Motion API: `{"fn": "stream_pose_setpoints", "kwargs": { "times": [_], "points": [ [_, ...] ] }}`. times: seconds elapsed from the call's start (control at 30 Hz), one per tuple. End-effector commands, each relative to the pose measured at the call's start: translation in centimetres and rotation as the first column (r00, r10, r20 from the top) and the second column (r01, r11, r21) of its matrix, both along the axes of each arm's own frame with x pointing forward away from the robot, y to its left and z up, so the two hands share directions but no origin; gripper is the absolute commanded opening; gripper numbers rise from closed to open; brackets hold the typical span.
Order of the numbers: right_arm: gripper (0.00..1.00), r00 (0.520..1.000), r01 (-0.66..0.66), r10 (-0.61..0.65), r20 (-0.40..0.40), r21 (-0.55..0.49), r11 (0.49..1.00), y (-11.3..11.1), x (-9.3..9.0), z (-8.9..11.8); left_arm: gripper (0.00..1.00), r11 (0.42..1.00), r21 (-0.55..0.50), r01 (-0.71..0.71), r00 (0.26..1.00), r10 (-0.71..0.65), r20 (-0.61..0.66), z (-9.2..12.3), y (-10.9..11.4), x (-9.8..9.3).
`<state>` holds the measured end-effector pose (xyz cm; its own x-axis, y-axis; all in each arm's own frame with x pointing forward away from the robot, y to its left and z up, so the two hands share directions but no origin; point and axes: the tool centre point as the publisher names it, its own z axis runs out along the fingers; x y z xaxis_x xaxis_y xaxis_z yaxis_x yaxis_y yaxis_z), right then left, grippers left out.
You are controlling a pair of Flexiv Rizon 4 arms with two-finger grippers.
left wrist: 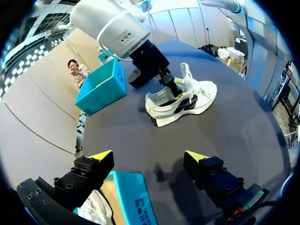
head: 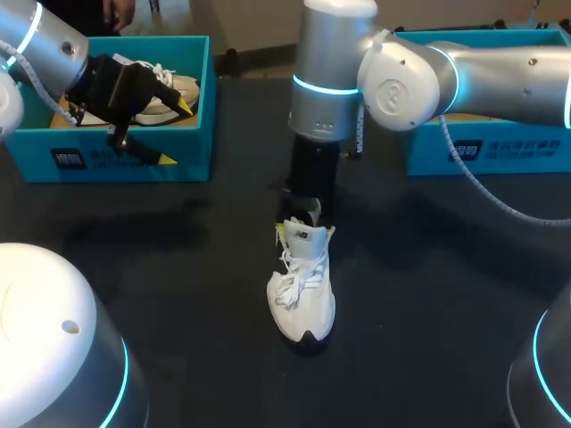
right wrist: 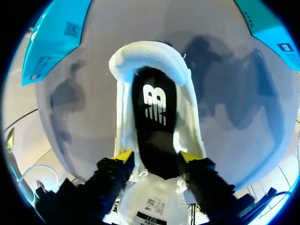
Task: Take the shoe out of the shoebox, open the shoe tongue, remove and reinsert the insole, then place the shoe into the shoebox
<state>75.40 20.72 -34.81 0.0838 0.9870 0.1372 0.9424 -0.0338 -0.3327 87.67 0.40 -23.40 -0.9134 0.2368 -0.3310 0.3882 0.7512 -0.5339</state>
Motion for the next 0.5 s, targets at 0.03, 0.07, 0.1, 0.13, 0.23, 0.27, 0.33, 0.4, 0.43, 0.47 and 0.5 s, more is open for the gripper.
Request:
{"fn": "stream_pose_setpoints", "kwargs": {
  "times": [0.03, 0.07, 0.1, 0.13, 0.23, 0.27, 0.33, 0.4, 0.43, 0.47, 0.5],
  "points": [
    [1.0, 1.0, -0.012, 0.012, -0.007, -0.007, 1.0, 0.45, 0.04, 0.1, 1.0, 1.0, 0.004, 0.001, 1.0, -0.001, -0.001, 0.04, -0.04, 0.04],
    [1.0, 1.0, -0.013, 0.012, -0.01, -0.009, 1.0, 0.48, -0.01, 0.13, 1.0, 1.0, 0.004, 0.001, 1.0, -0.001, -0.001, 0.04, -0.04, 0.04],
    [1.0, 1.0, -0.012, 0.012, -0.015, -0.01, 1.0, 0.5, -0.13, 0.14, 1.0, 1.0, 0.004, 0.001, 1.0, -0.001, -0.001, 0.04, -0.04, 0.04],
    [1.0, 1.0, -0.014, 0.013, -0.025, -0.011, 1.0, 0.53, -0.24, 0.08, 1.0, 1.0, 0.004, 0.001, 1.0, -0.001, -0.001, 0.04, -0.04, 0.04],
    [1.0, 0.999, -0.012, 0.011, -0.041, -0.014, 1.0, 0.59, -0.35, 0.05, 1.0, 1.0, 0.004, 0.001, 1.0, -0.001, -0.001, 0.04, -0.04, 0.04],
    [1.0, 0.999, -0.013, 0.013, -0.044, -0.017, 1.0, 0.7, -0.33, 0.18, 1.0, 1.0, 0.004, 0.001, 1.0, -0.001, -0.001, 0.04, -0.04, 0.04],
    [1.0, 0.999, -0.013, 0.012, -0.04, -0.022, 1.0, 0.76, -0.29, 0.35, 1.0, 1.0, 0.004, 0.001, 1.0, -0.001, -0.001, 0.04, -0.04, 0.04],
    [1.0, 0.999, -0.01, 0.009, -0.043, -0.028, 1.0, 0.63, -0.4, 0.35, 1.0, 1.0, 0.004, 0.001, 1.0, -0.001, -0.001, 0.04, -0.04, 0.04],
    [1.0, 0.999, -0.008, 0.006, -0.053, -0.028, 1.0, 0.6, -0.51, 0.27, 1.0, 1.0, 0.004, 0.001, 1.0, -0.001, -0.001, 0.04, -0.04, 0.04],
    [1.0, 0.999, -0.007, 0.005, -0.054, -0.029, 1.0, 0.61, -0.63, 0.28, 1.0, 1.0, 0.004, 0.001, 1.0, -0.001, -0.001, 0.04, -0.04, 0.04],
    [1.0, 0.998, -0.004, 0.002, -0.055, -0.033, 0.999, 0.66, -0.75, 0.47, 1.0, 1.0, 0.004, 0.001, 1.0, -0.001, -0.001, 0.04, -0.04, 0.04]
  ]
}}
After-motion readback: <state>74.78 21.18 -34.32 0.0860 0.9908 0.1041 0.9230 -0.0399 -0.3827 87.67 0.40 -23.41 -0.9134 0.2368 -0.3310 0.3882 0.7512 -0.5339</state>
